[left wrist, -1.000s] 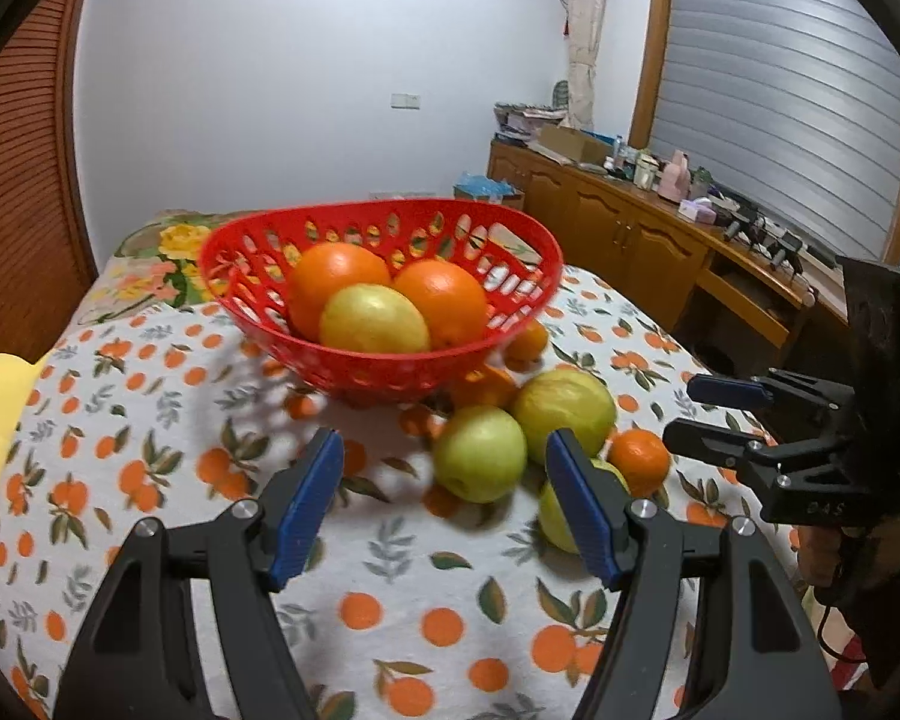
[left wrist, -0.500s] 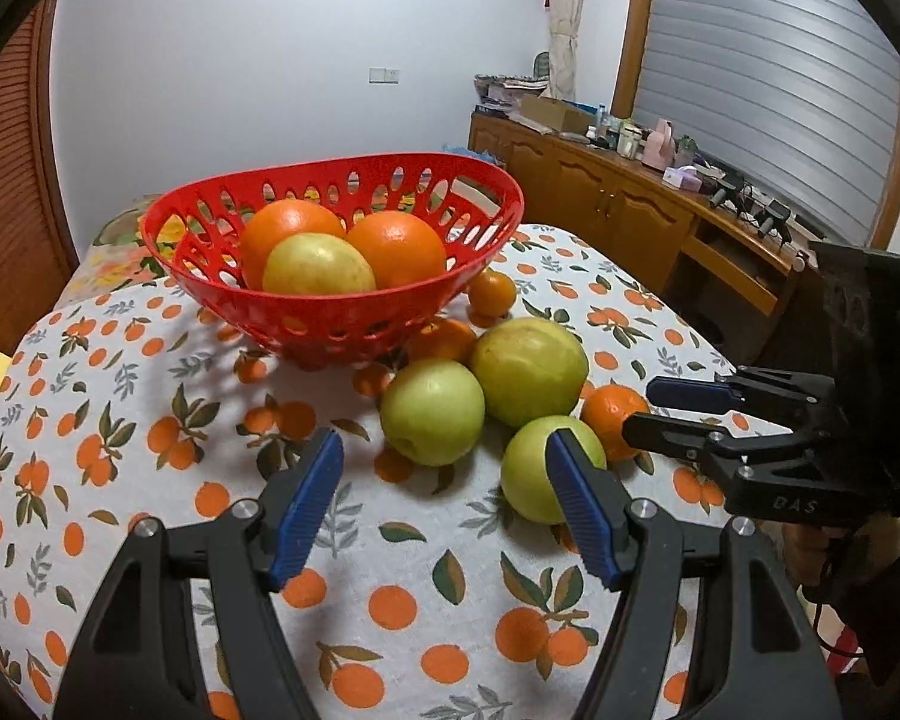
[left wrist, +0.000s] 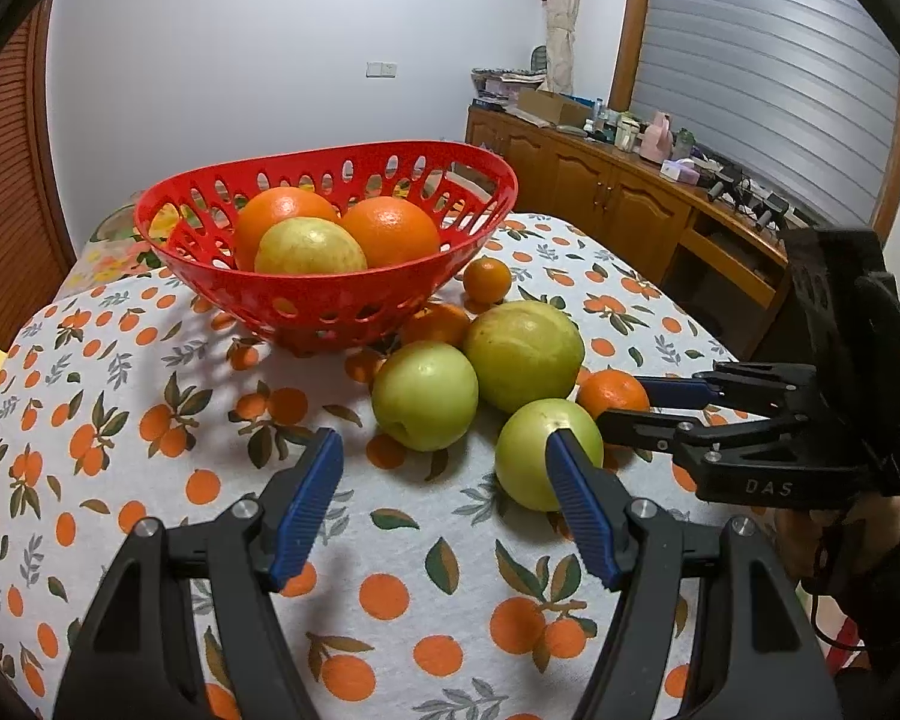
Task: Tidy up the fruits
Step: 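Move the left tool to the green apples while the right tool approaches a mandarin, then grasp a green apple with the left tool while the right tool grasps the mandarin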
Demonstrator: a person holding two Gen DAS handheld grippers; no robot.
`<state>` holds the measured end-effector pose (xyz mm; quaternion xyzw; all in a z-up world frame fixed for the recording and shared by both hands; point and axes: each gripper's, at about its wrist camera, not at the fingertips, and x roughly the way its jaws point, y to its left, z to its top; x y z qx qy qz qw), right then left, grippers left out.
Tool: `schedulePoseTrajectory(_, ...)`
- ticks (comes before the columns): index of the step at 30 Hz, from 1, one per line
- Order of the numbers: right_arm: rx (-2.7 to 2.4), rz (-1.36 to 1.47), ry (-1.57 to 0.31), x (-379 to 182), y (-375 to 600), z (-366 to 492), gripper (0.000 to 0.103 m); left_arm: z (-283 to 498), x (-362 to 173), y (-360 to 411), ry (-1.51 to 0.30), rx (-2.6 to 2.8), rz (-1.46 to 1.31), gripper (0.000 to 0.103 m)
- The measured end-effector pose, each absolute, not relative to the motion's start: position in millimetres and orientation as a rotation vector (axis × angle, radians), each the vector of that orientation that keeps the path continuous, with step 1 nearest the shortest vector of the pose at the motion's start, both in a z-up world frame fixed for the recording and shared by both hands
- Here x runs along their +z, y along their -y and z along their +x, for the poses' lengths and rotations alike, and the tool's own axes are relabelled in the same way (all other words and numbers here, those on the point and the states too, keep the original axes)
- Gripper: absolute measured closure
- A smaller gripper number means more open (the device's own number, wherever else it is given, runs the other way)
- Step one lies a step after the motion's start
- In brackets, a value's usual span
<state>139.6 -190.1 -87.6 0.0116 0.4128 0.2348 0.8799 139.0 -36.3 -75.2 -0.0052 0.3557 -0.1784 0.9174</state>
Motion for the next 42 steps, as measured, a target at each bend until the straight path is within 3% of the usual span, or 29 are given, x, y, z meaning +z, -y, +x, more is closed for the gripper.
schedulePoseTrajectory(32, 0.462, 0.092, -0.803, -88, 215, 117, 0.059, 151, -90, 81, -0.796, -0.465, 0.018, 0.034)
schedulePoseTrajectory(35, 0.457, 0.098, -0.802, -88, 216, 118, 0.059, 154, -93, 83, -0.807, -0.473, 0.017, 0.041)
schedulePoseTrajectory(42, 0.459, 0.096, -0.803, -88, 215, 118, 0.059, 155, -98, 88, -0.819, -0.484, 0.021, 0.047)
